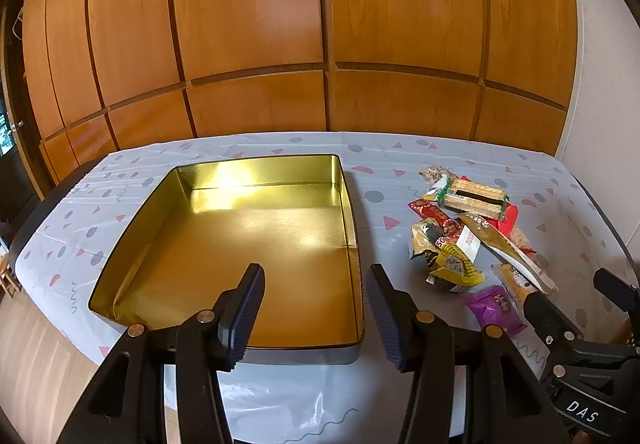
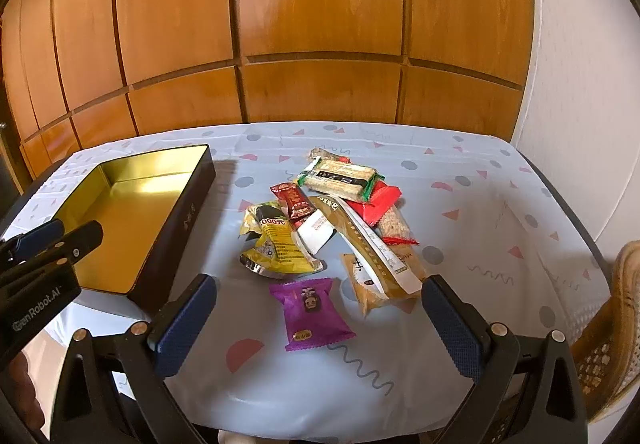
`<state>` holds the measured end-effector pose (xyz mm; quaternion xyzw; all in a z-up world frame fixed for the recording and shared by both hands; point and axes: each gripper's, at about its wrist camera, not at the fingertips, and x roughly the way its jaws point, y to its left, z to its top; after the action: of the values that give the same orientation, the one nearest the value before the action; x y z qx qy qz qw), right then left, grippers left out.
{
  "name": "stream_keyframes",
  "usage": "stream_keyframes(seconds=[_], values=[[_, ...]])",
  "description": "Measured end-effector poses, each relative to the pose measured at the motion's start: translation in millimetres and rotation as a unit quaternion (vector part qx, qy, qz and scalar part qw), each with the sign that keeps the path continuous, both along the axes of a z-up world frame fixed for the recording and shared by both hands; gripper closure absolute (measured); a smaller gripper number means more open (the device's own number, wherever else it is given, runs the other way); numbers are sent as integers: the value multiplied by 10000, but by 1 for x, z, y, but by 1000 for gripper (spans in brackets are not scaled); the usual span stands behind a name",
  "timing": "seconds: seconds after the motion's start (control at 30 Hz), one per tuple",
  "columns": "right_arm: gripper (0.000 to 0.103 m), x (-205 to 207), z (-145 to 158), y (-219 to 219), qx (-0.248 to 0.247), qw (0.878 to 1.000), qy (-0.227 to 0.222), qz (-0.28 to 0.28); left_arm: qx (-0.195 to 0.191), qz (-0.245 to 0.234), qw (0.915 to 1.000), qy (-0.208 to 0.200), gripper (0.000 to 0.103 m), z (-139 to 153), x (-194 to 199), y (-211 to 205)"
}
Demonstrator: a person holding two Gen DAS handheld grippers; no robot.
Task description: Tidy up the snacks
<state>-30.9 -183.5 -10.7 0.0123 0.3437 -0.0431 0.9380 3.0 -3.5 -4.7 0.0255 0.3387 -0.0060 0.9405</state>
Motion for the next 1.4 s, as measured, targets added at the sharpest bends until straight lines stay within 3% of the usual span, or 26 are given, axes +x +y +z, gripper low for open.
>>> stream_keyframes(seconds=[0.63, 1.4], values=[[0, 18, -19, -3, 14, 9997, 229, 122, 89, 23, 9997, 231, 50, -12, 17, -5], [0, 12, -15, -2, 67, 9997, 88, 208, 227, -30, 9997, 82, 50, 0, 6, -10]])
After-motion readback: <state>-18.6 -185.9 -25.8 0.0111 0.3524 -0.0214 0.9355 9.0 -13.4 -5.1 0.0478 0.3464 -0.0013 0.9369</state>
